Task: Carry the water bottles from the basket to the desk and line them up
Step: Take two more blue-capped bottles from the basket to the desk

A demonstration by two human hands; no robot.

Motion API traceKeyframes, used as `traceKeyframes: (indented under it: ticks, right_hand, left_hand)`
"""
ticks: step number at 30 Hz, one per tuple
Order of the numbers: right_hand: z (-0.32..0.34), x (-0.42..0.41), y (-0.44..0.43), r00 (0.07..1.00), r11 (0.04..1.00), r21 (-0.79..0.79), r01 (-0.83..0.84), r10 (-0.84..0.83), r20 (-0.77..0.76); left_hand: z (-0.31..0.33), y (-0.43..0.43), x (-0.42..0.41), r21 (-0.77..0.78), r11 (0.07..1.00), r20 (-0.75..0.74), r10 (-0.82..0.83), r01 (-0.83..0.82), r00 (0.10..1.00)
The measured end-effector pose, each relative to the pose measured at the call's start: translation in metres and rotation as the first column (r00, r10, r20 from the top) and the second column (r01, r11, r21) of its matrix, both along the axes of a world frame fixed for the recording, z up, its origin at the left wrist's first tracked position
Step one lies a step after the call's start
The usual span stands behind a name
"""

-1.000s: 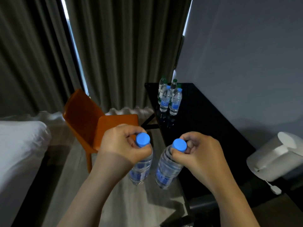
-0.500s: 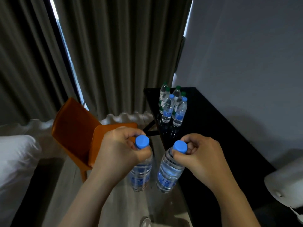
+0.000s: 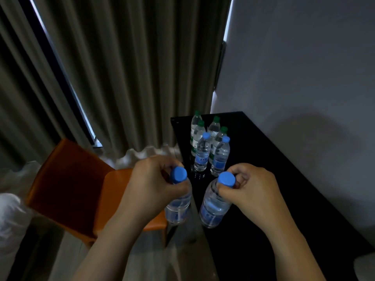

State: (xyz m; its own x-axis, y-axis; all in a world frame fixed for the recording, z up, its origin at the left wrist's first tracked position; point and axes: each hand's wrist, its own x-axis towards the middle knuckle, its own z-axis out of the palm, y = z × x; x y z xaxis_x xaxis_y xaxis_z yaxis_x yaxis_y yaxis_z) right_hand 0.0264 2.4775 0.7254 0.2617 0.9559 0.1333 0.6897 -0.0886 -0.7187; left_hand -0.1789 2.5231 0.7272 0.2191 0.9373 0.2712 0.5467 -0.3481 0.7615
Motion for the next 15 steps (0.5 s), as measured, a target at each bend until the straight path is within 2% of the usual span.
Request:
traceKeyframes:
  ticks: [15]
  right_hand:
    - [-0.046,0.067,0.058,0.98,0.978,-0.109,0.177,-0.186,-0.077]
  left_hand:
    - [-0.052,0.126,0.087,-0.175,0.941,0.04,-0.287,0.289,0.957]
